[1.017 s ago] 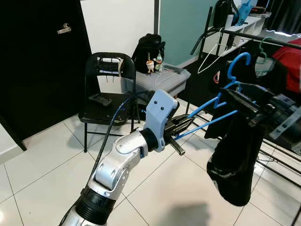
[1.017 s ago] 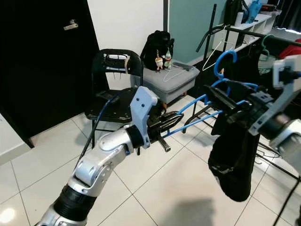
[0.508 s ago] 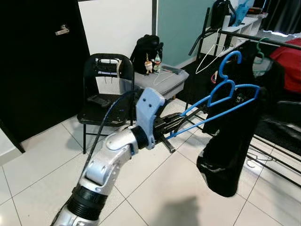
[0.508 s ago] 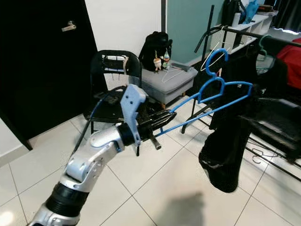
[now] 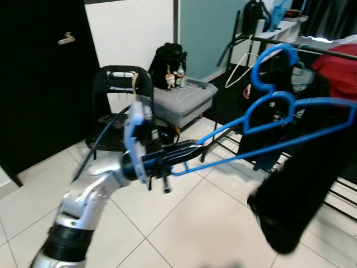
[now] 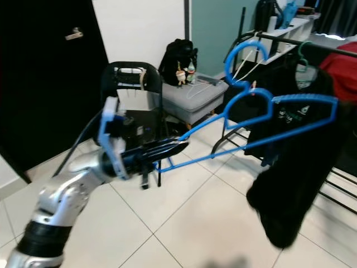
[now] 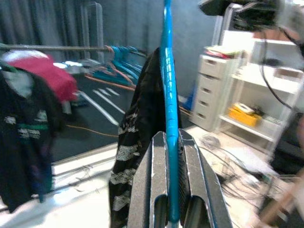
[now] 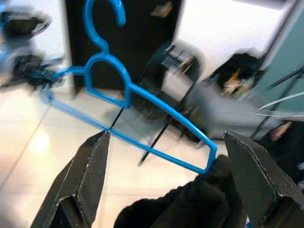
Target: Hang hanger
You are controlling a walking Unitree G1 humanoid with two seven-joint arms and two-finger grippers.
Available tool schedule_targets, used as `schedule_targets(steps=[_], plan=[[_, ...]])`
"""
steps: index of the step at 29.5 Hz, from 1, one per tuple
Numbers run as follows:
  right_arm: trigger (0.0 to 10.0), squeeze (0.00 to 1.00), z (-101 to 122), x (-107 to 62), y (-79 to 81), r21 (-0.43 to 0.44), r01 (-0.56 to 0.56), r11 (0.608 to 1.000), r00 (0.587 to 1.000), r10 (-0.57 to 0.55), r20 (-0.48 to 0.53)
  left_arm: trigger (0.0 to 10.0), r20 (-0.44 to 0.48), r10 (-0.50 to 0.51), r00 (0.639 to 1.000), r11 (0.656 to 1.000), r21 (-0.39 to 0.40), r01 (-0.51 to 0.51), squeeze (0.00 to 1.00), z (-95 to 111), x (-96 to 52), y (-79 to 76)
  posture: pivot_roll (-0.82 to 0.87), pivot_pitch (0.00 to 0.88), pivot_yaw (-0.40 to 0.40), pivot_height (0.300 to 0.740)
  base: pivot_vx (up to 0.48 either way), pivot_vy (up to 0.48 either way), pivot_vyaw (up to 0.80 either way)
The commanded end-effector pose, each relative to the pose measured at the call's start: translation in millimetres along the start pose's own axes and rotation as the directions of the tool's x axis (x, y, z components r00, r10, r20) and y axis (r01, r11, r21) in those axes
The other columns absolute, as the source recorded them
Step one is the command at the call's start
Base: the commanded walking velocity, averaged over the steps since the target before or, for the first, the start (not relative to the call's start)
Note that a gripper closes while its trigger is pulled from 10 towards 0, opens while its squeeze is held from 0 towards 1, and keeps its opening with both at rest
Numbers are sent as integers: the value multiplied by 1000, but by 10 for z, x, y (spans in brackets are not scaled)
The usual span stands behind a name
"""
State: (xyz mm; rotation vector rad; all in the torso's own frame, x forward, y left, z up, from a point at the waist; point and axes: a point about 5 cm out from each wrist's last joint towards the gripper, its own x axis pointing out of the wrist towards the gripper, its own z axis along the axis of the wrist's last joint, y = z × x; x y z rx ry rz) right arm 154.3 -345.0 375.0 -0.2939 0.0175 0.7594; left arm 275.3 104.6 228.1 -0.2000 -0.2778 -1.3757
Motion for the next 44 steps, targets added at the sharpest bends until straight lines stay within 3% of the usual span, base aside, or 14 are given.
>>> schedule_targets(steps=[1, 4, 10, 13, 18, 33, 34, 44], plan=[[10000, 0, -16, 41, -22, 2, -49, 999, 998, 49, -45, 4627, 55, -54, 997, 999, 8, 54, 0, 95, -44, -29, -280, 0, -20, 740, 0, 0, 0], [10000, 0, 119, 31, -100, -29, -76, 997, 997, 75, -35, 4627, 97, -56, 994, 998, -12, 58, 0, 129, -120, -9, -279, 0, -26, 740, 0, 0, 0], [10000, 0, 159, 19, -115, -33, -77, 996, 997, 76, -18, 4588, 117, -55, 992, 998, -20, 58, 0, 139, -142, -9, -279, 0, -32, 740, 0, 0, 0], [10000, 0, 97, 41, -131, 8, -125, 992, 991, 125, -51, 4588, 161, -115, 980, 991, -48, 124, 0, 158, -175, -110, -285, 0, -40, 740, 0, 0, 0], [10000, 0, 21, 126, -156, 51, -200, 978, 973, 205, -103, 4392, 190, -194, 962, 977, -49, 207, 0, 192, -99, -219, -286, 0, -50, 740, 0, 0, 0], [10000, 0, -101, 244, -193, 103, -261, 960, 959, 269, -85, 4196, 232, -246, 941, 964, -40, 262, 0, 254, -59, -306, -277, 0, -60, 740, 0, 0, 0], [0, 0, -131, 271, -180, 118, -278, 953, 956, 287, -67, 4196, 233, -252, 939, 962, -42, 269, 0, 255, -56, -320, -277, 0, -60, 740, 0, 0, 0], [0, 0, -128, 252, -180, 160, -333, 929, 940, 341, -21, 4196, 217, -262, 940, 959, -51, 279, 0, 257, -106, -309, -276, 0, -51, 740, 0, 0, 0]])
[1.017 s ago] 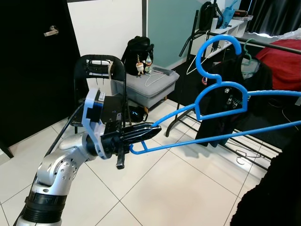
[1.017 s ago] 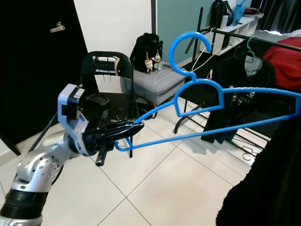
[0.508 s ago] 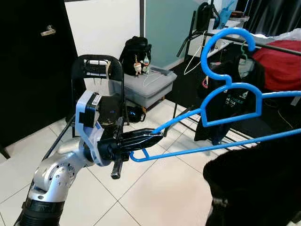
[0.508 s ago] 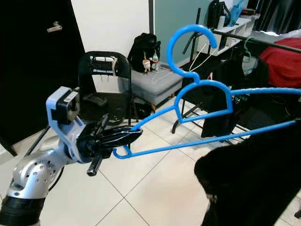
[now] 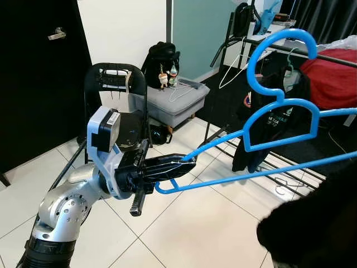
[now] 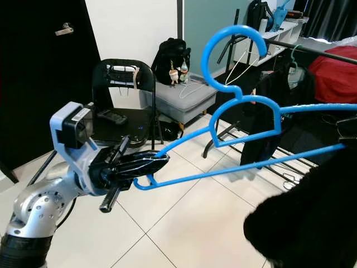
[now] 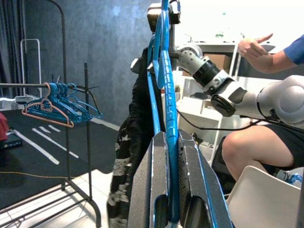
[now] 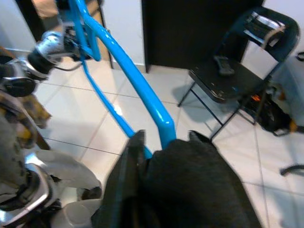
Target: Hang hanger
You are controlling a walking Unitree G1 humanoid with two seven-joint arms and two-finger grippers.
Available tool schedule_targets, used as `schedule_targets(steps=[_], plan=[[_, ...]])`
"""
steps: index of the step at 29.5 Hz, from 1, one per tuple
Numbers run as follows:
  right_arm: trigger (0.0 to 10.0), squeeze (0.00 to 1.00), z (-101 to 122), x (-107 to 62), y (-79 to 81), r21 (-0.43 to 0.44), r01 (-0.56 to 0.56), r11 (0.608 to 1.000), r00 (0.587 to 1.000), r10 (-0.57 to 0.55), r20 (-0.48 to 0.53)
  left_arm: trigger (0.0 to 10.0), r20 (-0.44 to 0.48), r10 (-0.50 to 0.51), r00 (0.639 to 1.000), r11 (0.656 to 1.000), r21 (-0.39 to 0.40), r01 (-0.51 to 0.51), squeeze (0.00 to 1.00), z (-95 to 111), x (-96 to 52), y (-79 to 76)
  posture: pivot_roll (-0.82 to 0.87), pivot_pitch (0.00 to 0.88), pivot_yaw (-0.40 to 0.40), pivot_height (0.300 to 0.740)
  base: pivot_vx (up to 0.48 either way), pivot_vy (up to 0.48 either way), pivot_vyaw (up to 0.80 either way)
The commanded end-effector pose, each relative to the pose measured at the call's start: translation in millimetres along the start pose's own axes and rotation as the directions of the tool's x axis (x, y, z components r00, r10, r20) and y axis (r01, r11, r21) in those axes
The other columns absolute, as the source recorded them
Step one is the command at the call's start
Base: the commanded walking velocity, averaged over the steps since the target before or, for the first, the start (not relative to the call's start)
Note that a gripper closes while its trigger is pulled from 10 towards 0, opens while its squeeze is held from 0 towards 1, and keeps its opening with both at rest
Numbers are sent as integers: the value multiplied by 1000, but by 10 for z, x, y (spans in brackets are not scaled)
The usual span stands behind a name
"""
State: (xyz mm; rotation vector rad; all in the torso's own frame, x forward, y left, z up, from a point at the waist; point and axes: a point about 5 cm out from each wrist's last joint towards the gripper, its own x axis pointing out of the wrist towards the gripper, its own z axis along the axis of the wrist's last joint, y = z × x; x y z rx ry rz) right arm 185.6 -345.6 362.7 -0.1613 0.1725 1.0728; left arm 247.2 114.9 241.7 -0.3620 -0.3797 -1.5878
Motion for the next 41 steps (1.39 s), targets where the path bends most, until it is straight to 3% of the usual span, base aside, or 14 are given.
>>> schedule_targets(steps=[1, 10, 11, 12, 14, 15, 23, 27, 32, 34, 37, 39, 40, 41], plan=[[0, 0, 28, 7, 2, 2, -17, 1000, 1000, 17, 4, 4235, 46, -66, 997, 998, 7, 66, 0, 69, 10, -62, -276, 0, -52, 740, 0, 0, 0], [0, 0, 31, -4, 10, 15, -28, 999, 999, 28, 33, 4471, 42, -66, 997, 998, -3, 66, 0, 65, -55, -59, -275, 0, -48, 740, 0, 0, 0], [0, 0, 21, -3, 11, 24, -34, 999, 998, 32, 61, 8510, 41, -68, 997, 997, -19, 69, 0, 47, -105, -57, -272, 0, -47, 740, 0, 0, 0], [0, 0, 3, 4, 8, 31, -37, 999, 996, 34, 82, 10000, 47, -72, 996, 996, -47, 74, 0, 25, -140, -50, -270, 0, -45, 740, 0, 0, 0], [0, 0, -12, 10, 5, 35, -38, 999, 995, 34, 94, 10000, 51, -74, 996, 995, -67, 78, 0, 10, -160, -46, -269, 0, -44, 740, 0, 0, 0], [0, 0, -37, 29, -6, 33, -31, 999, 993, 27, 114, 10000, 82, -24, 996, 994, -103, 32, 1000, 4, -179, 29, -264, 0, -41, 740, 0, 0, 0], [0, 0, -85, 69, -32, 24, -10, 1000, 989, 6, 145, 10000, 130, 93, 987, 987, -142, -75, 1000, 8, -248, 178, -256, 0, -36, 740, 0, 0, 0], [0, 0, -168, 124, -111, -1, 83, 997, 976, -82, 202, 10000, 141, 321, 937, 943, -145, -301, 1000, -36, -470, 399, -237, 0, -28, 740, 0, 0, 0], [0, 0, -377, 304, -311, -18, 303, 953, 930, -292, 222, 10000, 109, 629, 770, 776, -145, -614, 1000, -202, -780, 631, -224, 0, -19, 740, 0, 0, 0], [0, 0, -377, 304, -311, -18, 303, 953, 930, -292, 222, 10000, 109, 629, 770, 776, -145, -614, 1000, -202, -780, 631, -224, 0, -19, 740, 0, 0, 0], [0, 0, -617, 563, -441, 16, 421, 907, 884, -414, 219, 10000, 30, 796, 604, 602, -140, -786, 1000, -459, -889, 732, -211, 0, -10, 740, 0, 0, 0], [0, 0, -617, 563, -441, 16, 421, 907, 884, -414, 219, 10000, 30, 796, 604, 602, -140, -786, 1000, -459, -889, 732, -211, 0, -10, 740, 0, 0, 0], [0, 0, -783, 750, -494, 53, 465, 884, 860, -465, 209, 10000, -40, 855, 516, 512, -86, -855, 1000, -614, -910, 751, -209, 0, -7, 740, 0, 0, 0], [0, 0, -783, 750, -494, 53, 465, 884, 860, -465, 209, 10000, -40, 855, 516, 512, -86, -855, 1000, -614, -910, 751, -209, 0, -7, 740, 0, 0, 0]])
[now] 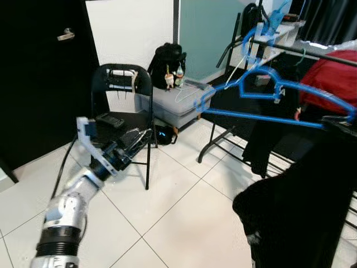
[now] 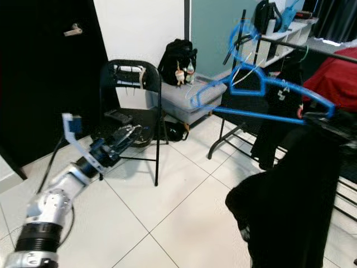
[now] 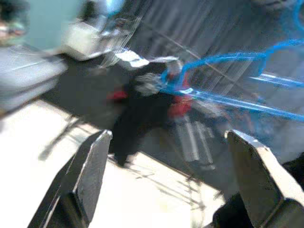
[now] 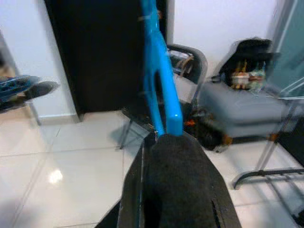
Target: Hang hanger
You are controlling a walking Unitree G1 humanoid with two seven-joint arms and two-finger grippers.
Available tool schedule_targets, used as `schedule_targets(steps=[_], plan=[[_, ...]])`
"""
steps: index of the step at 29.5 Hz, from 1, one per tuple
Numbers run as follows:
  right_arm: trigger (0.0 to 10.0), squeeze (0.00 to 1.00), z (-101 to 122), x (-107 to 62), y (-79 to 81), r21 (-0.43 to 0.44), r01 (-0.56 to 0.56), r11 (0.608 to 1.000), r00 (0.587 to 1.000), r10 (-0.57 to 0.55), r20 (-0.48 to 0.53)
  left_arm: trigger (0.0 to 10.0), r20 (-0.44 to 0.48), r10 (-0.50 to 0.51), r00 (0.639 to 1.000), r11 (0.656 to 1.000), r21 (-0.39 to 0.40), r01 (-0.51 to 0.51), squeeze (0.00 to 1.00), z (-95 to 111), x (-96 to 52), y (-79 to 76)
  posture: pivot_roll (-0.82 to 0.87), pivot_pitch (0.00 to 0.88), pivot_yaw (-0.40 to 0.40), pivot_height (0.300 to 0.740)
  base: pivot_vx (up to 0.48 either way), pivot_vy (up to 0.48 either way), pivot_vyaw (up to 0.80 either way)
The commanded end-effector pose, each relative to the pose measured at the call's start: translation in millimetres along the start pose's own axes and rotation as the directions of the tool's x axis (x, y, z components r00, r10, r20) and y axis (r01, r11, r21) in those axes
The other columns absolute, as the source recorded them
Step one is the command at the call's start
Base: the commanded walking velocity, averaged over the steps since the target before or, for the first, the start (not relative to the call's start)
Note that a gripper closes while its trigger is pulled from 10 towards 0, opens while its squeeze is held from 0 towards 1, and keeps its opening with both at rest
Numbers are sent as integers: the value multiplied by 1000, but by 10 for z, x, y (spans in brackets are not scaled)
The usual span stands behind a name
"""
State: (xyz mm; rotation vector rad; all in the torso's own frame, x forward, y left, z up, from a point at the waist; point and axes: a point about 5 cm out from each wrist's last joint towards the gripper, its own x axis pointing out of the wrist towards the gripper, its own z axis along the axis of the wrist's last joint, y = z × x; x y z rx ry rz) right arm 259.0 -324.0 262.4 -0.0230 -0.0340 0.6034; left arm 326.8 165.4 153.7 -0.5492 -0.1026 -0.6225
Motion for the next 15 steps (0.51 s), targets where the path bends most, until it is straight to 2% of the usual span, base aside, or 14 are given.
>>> schedule_targets(steps=[1, 3, 4, 5, 6, 7, 8, 9, 12, 13, 15], plan=[[0, 0, -156, 194, 75, -23, 47, 999, 999, -47, -1, 10000, -61, 142, 988, 989, 51, -139, 1000, -198, -22, 63, -205, 0, -7, 740, 0, 0, 0], [0, 0, -156, 194, 75, -23, 47, 999, 999, -47, -1, 10000, -61, 142, 988, 989, 51, -139, 1000, -198, -22, 63, -205, 0, -7, 740, 0, 0, 0], [0, 0, -467, 383, 173, 65, 85, 994, 996, -85, 6, 10000, -133, 206, 969, 967, 181, -180, 0, -341, -23, 45, -190, 0, -4, 740, 0, 0, 0], [0, 0, -467, 383, 173, 65, 85, 994, 996, -85, 6, 10000, -133, 206, 969, 967, 181, -180, 0, -341, -23, 45, -190, 0, -4, 740, 0, 0, 0], [0, 0, -721, 574, 289, 172, 105, 980, 993, -113, 39, 10000, -162, 232, 959, 951, 245, -188, 0, -411, -16, 29, -161, 0, -6, 740, 0, 0, 0], [0, 0, -721, 574, 289, 172, 105, 980, 993, -113, 39, 10000, -162, 232, 959, 951, 245, -188, 0, -411, -16, 29, -161, 0, -6, 740, 0, 0, 0], [0, 0, -852, 742, 418, 264, 74, 962, 991, -101, 91, 10000, -181, 235, 955, 944, 278, -180, 0, -453, -14, 17, -160, 0, 0, 740, 0, 0, 0], [0, 0, -903, 845, 500, 315, 53, 948, 987, -98, 130, 10000, -185, 234, 955, 940, 295, -173, 0, -477, -5, 19, -160, 0, 0, 740, 0, 0, 0], [0, 0, -903, 845, 500, 315, 53, 948, 987, -98, 130, 10000, -185, 234, 955, 940, 295, -173, 0, -477, -5, 19, -160, 0, 0, 740, 0, 0, 0], [0, 0, -926, 915, 549, 348, 21, 937, 982, -84, 169, 10000, -175, 237, 955, 940, 290, -180, 0, -494, 6, 34, -154, 0, 5, 740, 0, 0, 0], [0, 0, -926, 915, 549, 348, 21, 937, 982, -84, 169, 10000, -175, 237, 955, 940, 290, -180, 0, -494, 6, 34, -154, 0, 5, 740, 0, 0, 0]])
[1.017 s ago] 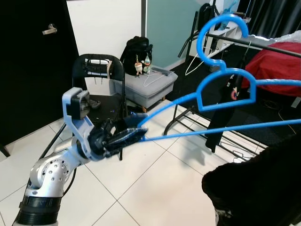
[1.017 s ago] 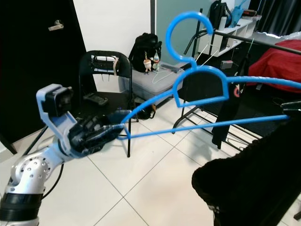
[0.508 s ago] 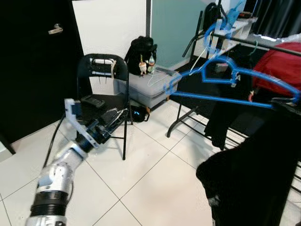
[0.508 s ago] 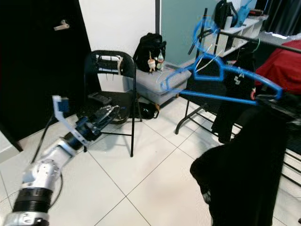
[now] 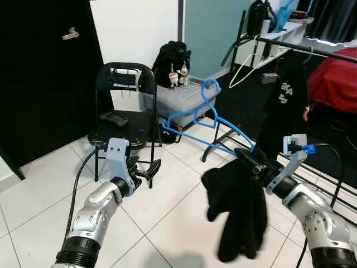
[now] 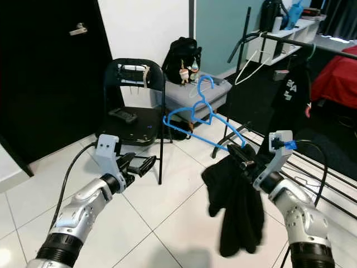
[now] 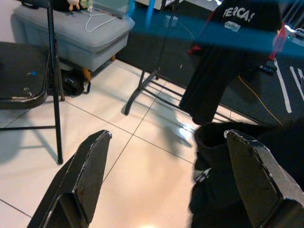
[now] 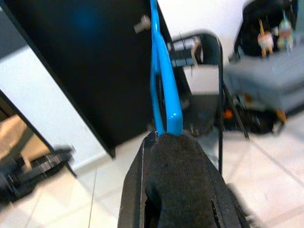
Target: Hang hanger
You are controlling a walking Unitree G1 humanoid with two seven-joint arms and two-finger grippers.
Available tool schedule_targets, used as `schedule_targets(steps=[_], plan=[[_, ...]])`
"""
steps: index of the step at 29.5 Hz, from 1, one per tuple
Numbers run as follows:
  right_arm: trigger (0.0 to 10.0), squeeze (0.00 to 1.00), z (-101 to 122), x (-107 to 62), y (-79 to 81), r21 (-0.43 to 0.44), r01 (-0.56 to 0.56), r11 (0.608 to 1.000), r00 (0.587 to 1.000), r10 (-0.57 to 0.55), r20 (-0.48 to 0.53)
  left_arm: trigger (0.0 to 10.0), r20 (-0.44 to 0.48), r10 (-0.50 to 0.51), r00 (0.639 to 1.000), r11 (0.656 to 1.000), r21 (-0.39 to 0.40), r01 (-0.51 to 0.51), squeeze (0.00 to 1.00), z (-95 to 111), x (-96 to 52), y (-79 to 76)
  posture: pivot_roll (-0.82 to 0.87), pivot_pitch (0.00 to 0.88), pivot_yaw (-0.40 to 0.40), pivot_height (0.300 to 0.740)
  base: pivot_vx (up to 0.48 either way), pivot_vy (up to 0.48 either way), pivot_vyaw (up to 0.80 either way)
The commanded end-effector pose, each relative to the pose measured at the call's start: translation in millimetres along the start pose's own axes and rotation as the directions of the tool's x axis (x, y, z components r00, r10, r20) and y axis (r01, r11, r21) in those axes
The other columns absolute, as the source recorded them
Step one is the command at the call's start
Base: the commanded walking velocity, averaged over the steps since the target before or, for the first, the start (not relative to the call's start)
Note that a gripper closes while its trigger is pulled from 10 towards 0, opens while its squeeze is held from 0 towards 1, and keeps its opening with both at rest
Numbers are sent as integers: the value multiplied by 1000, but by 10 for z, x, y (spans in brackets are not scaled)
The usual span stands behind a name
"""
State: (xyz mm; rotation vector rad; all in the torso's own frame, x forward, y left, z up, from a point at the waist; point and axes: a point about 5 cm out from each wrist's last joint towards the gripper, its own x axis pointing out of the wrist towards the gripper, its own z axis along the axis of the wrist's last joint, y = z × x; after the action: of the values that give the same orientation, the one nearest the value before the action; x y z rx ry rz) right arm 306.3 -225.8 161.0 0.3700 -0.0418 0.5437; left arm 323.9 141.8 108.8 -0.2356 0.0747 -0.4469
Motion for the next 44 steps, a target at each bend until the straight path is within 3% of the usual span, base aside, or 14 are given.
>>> schedule_targets(steps=[1, 4, 5, 6, 7, 13, 15, 19, 20, 22, 23, 25, 33, 44], plan=[[0, 0, -207, -7, -224, 74, 143, 987, 989, -139, -58, 10000, -9, 37, 999, 998, 51, -37, 0, -31, 20, 23, -128, 0, 1, 740, 0, 0, 0], [0, 0, -330, -19, -340, 100, 220, 970, 974, -213, -73, 10000, -13, 90, 996, 992, 88, -88, 0, -75, 28, 50, -120, 0, -2, 740, 0, 0, 0], [2196, 0, -529, 6, -370, 26, 293, 956, 944, -285, -169, 10000, -19, 193, 981, 974, 122, -189, 0, -121, 11, 123, -120, 0, -13, 740, 0, 0, 0], [2196, 0, -529, 6, -370, 26, 293, 956, 944, -285, -169, 10000, -19, 193, 981, 974, 122, -189, 0, -121, 11, 123, -120, 0, -13, 740, 0, 0, 0], [10000, 0, -665, 55, -315, -89, 291, 953, 923, -304, -235, 10000, -21, 289, 957, 950, 133, -283, 0, -158, -26, 200, -117, 0, -19, 740, 0, 0, 0], [10000, 0, -786, 93, -103, -331, 216, 918, 908, -314, -278, 10000, -21, 404, 914, 907, 136, -398, 0, -245, -188, 269, -108, 0, -30, 740, 0, 0, 0], [10000, 0, -786, 93, -103, -331, 216, 918, 908, -314, -278, 10000, -21, 404, 914, 907, 136, -398, 0, -245, -188, 269, -108, 0, -30, 740, 0, 0, 0], [10000, 0, -868, -140, 148, -407, 196, 892, 908, -322, -269, 10000, -57, 395, 917, 913, 138, -385, 0, -429, -492, 139, -131, 0, -29, 740, 0, 0, 0], [10000, 0, -991, -370, 375, -402, 182, 897, 907, -312, -284, 10000, -88, 383, 919, 919, 138, -370, 0, -544, -710, -19, -130, 0, -39, 740, 0, 0, 0], [10000, 0, -991, -370, 375, -402, 182, 897, 907, -312, -284, 10000, -88, 383, 919, 919, 138, -370, 0, -544, -710, -19, -130, 0, -39, 740, 0, 0, 0], [10000, 0, -1083, -551, 562, -384, 188, 904, 911, -306, -275, 10000, -103, 387, 916, 919, 130, -374, 0, -601, -879, -146, -125, 0, -36, 740, 0, 0, 0], [10000, 0, -1073, -649, 630, -370, 221, 902, 916, -322, -238, 10000, -117, 391, 913, 919, 107, -380, 0, -628, -994, -229, -130, 0, -33, 740, 0, 0, 0], [10000, 0, -994, -628, 524, -250, 333, 909, 920, -371, -126, 10000, -35, 371, 928, 928, 64, -368, 0, -567, -933, -167, -84, 0, -47, 740, 0, 0, 0], [10000, 0, -892, -546, 761, -245, 294, 924, 936, -330, -119, 10000, 51, 373, 926, 927, -53, -370, 0, -307, -1066, -156, -51, 0, -55, 740, 0, 0, 0]])
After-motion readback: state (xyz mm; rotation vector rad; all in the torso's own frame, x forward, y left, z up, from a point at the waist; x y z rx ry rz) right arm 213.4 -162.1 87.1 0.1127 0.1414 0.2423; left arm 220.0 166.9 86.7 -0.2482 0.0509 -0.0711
